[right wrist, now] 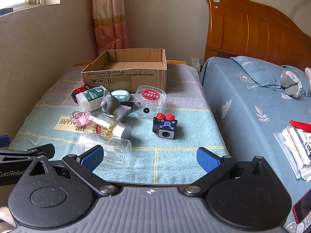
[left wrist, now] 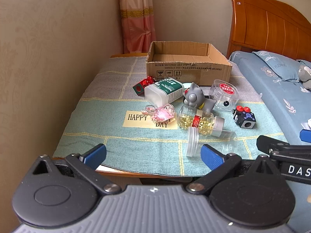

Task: Organize rigid objects
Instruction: 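Reach the left gripper toward the clear empty plastic jar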

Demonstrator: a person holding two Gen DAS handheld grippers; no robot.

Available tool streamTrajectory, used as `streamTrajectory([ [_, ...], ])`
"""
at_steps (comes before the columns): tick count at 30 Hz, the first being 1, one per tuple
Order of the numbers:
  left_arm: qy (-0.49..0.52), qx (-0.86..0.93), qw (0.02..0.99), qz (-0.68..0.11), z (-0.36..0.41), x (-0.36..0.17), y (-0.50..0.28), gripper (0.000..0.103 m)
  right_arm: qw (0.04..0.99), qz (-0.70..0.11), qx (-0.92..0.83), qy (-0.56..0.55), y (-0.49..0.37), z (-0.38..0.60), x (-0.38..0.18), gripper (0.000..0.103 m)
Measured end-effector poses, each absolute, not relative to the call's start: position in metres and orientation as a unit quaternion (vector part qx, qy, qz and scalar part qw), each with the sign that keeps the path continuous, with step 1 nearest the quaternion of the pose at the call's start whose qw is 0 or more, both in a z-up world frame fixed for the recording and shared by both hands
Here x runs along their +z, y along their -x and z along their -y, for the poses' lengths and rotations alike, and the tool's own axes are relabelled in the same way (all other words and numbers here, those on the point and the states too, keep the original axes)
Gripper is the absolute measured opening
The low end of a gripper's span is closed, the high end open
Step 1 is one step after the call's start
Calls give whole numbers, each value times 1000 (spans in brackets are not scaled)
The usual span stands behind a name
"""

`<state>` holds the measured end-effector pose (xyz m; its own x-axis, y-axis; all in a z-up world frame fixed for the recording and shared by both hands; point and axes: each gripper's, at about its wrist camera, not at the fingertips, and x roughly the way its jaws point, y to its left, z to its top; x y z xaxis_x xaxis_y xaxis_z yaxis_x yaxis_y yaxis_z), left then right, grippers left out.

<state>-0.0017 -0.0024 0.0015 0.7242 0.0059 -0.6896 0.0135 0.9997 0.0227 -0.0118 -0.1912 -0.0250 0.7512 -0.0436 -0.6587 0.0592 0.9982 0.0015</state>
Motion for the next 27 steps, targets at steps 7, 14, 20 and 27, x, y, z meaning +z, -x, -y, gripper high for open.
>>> streamTrajectory([
  [7,-14,-3,928,-372,2,1,2,102,936,-352,-27,-11,11,191,-25,103],
  [14,-15,-9,926,-377,4,0,-2,102,936,-351,-25,-12,10,193,-24,103],
  [20,-15,-24,924,-382,6,-3,-8,102,939,-342,-15,-10,7,198,-23,103],
  [27,-16,-47,918,-393,12,-7,-17,102,942,-335,2,-14,3,205,-24,103],
])
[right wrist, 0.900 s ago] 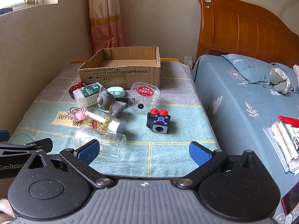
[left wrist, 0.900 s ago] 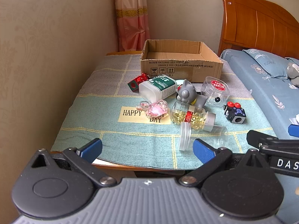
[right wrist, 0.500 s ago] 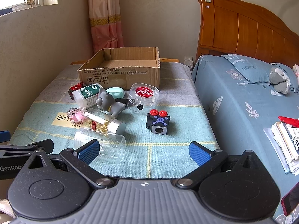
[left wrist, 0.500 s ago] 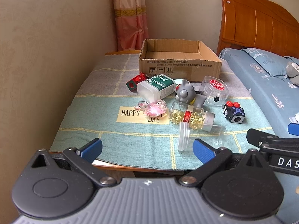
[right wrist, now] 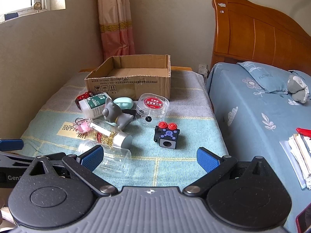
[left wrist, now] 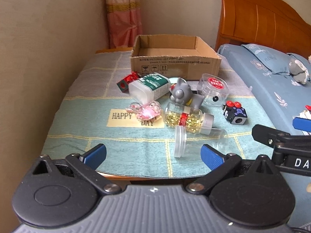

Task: Organize rigid objects
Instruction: 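Reach the left gripper toward the clear empty plastic jar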

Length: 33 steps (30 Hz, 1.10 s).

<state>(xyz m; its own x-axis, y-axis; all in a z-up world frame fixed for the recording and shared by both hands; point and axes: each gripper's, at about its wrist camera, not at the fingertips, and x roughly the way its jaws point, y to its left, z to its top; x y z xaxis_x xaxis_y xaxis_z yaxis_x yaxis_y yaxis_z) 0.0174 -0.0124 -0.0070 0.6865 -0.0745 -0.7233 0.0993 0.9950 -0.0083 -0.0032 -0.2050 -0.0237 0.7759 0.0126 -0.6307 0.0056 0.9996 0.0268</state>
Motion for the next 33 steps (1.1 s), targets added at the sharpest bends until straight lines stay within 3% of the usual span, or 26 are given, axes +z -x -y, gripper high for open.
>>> streamTrajectory([
  [16,-92,-218,875,-422,47,-30,-55,102,941,-336,29,-17,-16,228,-37,103],
  [33,-86,-205,857,-466,73,-68,-100,102,932,-359,10,-57,-36,271,-71,103],
])
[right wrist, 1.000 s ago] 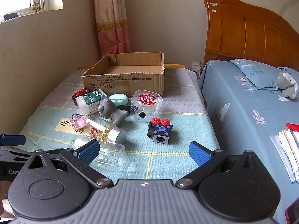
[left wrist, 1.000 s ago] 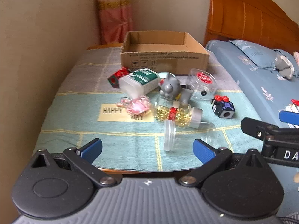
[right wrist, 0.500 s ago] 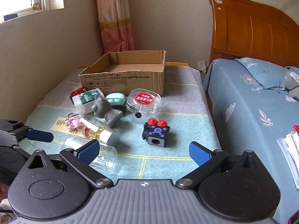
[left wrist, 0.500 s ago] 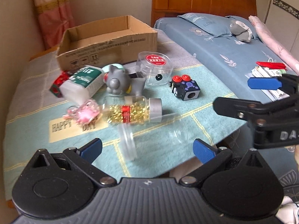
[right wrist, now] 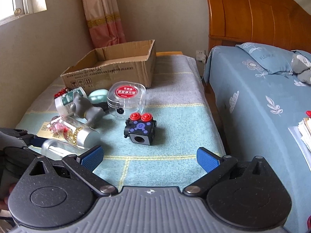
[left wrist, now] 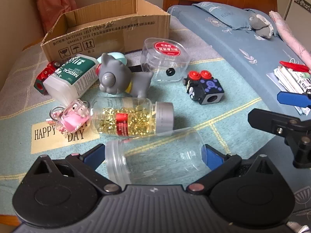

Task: Organize rigid objects
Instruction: 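Reach the left gripper toward the clear empty plastic jar, then grasp the clear jar with the left gripper while the right gripper approaches the fidget cube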

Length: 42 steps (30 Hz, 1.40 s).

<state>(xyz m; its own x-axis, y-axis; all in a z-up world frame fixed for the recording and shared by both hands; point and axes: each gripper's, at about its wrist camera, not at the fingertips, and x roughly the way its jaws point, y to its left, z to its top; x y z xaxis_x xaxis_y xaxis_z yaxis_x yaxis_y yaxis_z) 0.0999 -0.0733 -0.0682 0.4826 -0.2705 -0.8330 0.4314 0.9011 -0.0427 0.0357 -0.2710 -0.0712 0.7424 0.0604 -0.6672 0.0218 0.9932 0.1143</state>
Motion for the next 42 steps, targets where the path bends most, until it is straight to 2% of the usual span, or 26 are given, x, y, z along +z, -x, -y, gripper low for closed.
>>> streamTrajectory([
  [13,-106,-150,874,-450,14,-74,-105,102,911,-411,39,16,-85,248,-120,103],
  [25,-90,-167,879,-437,-3,-86,-111,102,934,-355,43,31,-91,245,-131,103],
  [42,-84,-143,896,-413,-20,-89,-122,102,927,-374,27,22,-119,242,-129,103],
])
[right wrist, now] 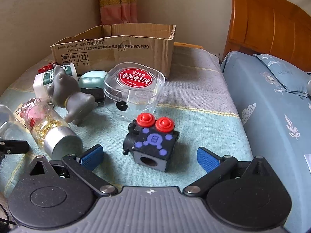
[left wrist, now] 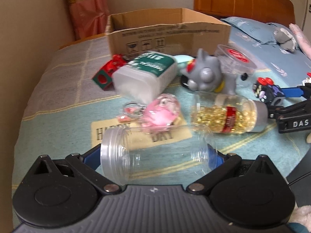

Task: Organize rigid objects
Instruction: 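Grasp the clear jar with the left gripper while the right gripper approaches the fidget cube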

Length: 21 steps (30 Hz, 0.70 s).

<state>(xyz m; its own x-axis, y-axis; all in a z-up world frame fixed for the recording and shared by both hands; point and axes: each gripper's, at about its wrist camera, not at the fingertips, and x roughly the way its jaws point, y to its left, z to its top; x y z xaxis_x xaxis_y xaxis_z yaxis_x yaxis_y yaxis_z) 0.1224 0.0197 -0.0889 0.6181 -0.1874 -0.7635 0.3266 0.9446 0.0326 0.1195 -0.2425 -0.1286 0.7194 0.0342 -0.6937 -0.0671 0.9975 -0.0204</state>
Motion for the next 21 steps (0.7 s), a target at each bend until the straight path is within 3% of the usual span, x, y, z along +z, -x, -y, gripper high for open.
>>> streamTrajectory([
  [21,-72,-144,895,-416,-27,-90,-125,102,928,-370,20,20,-130,239,-129,103],
])
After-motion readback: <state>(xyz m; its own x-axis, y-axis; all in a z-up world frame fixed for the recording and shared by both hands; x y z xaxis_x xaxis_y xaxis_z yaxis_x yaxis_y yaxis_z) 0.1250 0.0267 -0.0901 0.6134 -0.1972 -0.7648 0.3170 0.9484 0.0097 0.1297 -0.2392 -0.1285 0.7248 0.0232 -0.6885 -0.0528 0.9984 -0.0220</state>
